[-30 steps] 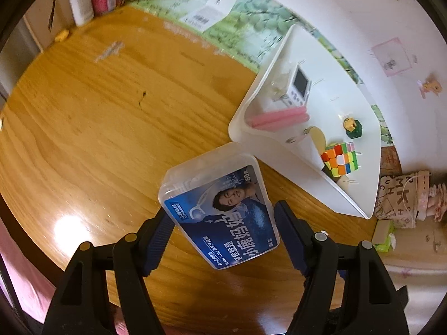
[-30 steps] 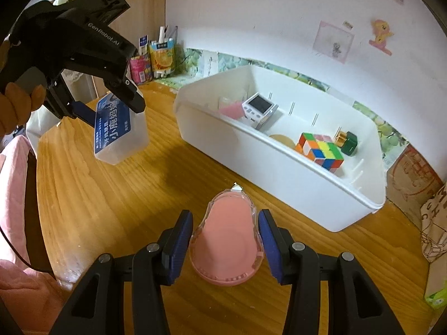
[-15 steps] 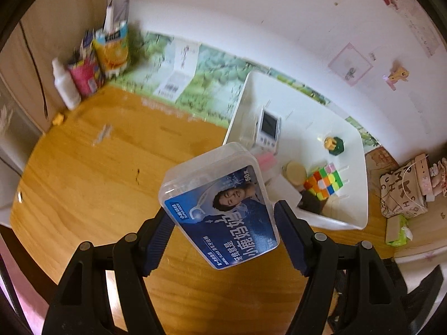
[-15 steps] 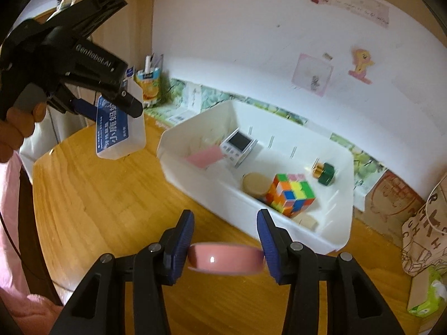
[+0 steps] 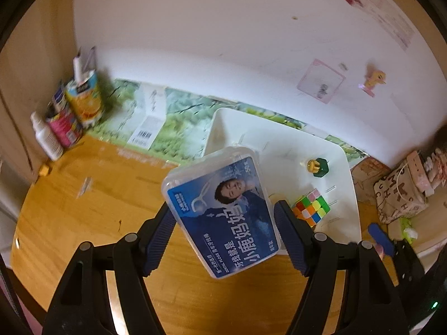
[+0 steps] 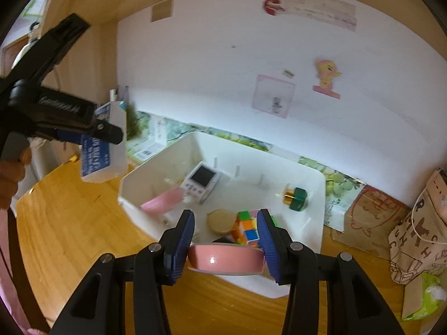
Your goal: Organize rigid objects
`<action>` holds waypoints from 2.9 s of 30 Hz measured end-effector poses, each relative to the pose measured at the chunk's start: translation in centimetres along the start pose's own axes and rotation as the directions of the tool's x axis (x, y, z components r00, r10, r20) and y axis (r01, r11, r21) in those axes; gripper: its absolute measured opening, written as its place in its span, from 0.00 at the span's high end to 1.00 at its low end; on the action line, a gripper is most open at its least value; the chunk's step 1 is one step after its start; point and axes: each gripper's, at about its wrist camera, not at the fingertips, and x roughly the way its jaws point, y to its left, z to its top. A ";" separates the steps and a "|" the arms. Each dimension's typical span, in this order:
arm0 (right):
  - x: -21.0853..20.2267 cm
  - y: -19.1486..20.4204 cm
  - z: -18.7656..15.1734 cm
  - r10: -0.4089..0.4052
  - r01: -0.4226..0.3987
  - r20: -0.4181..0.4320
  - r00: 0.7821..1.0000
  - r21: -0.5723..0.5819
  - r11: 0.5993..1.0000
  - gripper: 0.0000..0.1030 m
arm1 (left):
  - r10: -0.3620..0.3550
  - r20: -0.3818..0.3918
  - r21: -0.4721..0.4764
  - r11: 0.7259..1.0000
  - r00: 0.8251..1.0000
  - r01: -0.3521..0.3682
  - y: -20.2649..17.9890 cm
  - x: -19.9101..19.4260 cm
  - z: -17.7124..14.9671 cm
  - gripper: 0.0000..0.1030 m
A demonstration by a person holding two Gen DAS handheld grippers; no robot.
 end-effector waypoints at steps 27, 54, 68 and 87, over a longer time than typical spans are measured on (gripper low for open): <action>6.0 -3.7 -1.4 0.010 0.002 -0.062 0.998 0.191 0.982 0.42 | -0.025 0.003 0.231 0.973 1.000 0.024 -5.2 6.6 2.5 0.34; -5.5 -3.8 0.8 -0.081 0.078 0.000 0.997 0.279 0.957 0.20 | 0.018 0.095 0.191 0.981 0.995 -0.036 -5.4 -4.9 -1.8 0.14; -9.8 -0.2 -0.7 -0.082 0.150 -0.218 0.973 0.320 0.936 0.00 | -0.015 -0.077 0.103 0.994 0.997 0.023 -2.6 -6.0 -6.5 0.05; -12.0 3.6 -3.0 -0.010 0.169 -0.350 0.937 0.427 0.888 0.00 | 0.048 -0.048 0.112 0.993 0.998 -0.042 -1.6 -9.8 -9.4 0.04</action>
